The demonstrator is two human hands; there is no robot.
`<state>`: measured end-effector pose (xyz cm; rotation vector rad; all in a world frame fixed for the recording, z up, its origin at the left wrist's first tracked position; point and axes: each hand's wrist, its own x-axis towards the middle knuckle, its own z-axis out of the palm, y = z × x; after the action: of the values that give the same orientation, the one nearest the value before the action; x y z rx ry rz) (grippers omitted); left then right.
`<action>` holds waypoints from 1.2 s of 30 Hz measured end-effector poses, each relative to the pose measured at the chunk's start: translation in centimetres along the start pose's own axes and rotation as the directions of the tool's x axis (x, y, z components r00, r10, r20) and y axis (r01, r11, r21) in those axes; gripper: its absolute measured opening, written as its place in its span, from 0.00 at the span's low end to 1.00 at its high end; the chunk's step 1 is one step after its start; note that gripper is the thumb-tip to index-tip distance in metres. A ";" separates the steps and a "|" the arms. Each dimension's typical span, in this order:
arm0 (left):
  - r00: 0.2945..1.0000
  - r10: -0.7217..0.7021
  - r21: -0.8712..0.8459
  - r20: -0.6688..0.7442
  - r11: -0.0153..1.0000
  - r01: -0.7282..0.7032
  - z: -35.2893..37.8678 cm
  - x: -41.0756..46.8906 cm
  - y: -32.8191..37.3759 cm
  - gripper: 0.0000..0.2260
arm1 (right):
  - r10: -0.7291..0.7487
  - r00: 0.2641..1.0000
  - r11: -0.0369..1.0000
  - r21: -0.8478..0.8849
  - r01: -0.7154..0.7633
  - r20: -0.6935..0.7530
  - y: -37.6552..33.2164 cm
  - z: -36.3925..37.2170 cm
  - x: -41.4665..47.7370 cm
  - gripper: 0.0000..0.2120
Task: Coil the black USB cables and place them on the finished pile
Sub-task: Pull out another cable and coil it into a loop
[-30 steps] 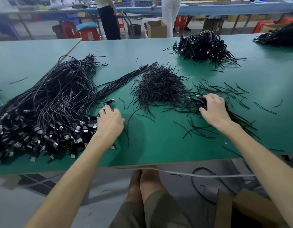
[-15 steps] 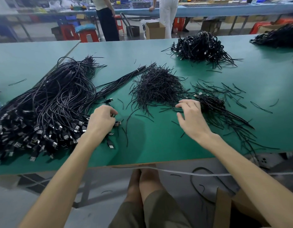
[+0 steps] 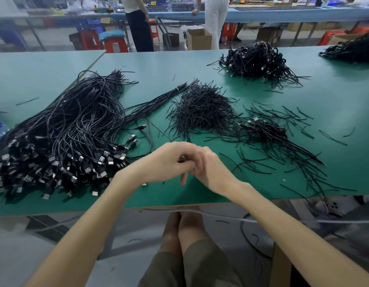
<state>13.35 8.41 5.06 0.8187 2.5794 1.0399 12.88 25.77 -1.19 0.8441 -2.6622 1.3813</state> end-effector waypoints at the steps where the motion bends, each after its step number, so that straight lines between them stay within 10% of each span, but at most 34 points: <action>1: 1.000 0.014 -0.043 -0.019 0.999 -0.015 0.1 0.2 0.0 0.11 | 0.014 1.000 0.990 0.141 -0.015 0.002 -0.5 0.4 0.0 0.15; 3: 0.999 0.001 -0.178 -0.048 0.984 -0.010 -0.1 0.5 -0.4 0.07 | 0.082 0.994 0.974 0.218 -0.064 -0.071 -0.7 0.6 0.0 0.14; 10: 0.976 -0.030 -0.639 -0.215 0.760 -0.118 0.1 -0.1 -2.8 0.07 | -0.023 0.999 0.950 -0.311 0.029 0.025 0.1 1.3 -1.6 0.08; 23: 0.994 0.092 -0.627 0.065 0.779 -0.031 0.7 1.0 -2.8 0.17 | 0.197 0.931 0.960 0.254 -0.120 -0.307 -2.7 1.2 -2.9 0.22; 29: 0.995 0.082 -0.649 0.063 0.761 -0.022 1.8 0.9 -2.3 0.19 | 0.247 0.955 0.955 0.208 -0.212 -0.162 -1.7 1.5 -2.7 0.19; 36: 0.986 -0.014 -0.949 -0.167 0.274 -0.157 2.6 1.9 -1.0 0.18 | 0.105 0.981 0.976 0.205 -0.070 -0.165 -1.3 0.9 -3.0 0.20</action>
<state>12.47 10.39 2.44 0.4638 1.3639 2.3630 16.25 25.87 -1.57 0.5899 -2.4878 1.6795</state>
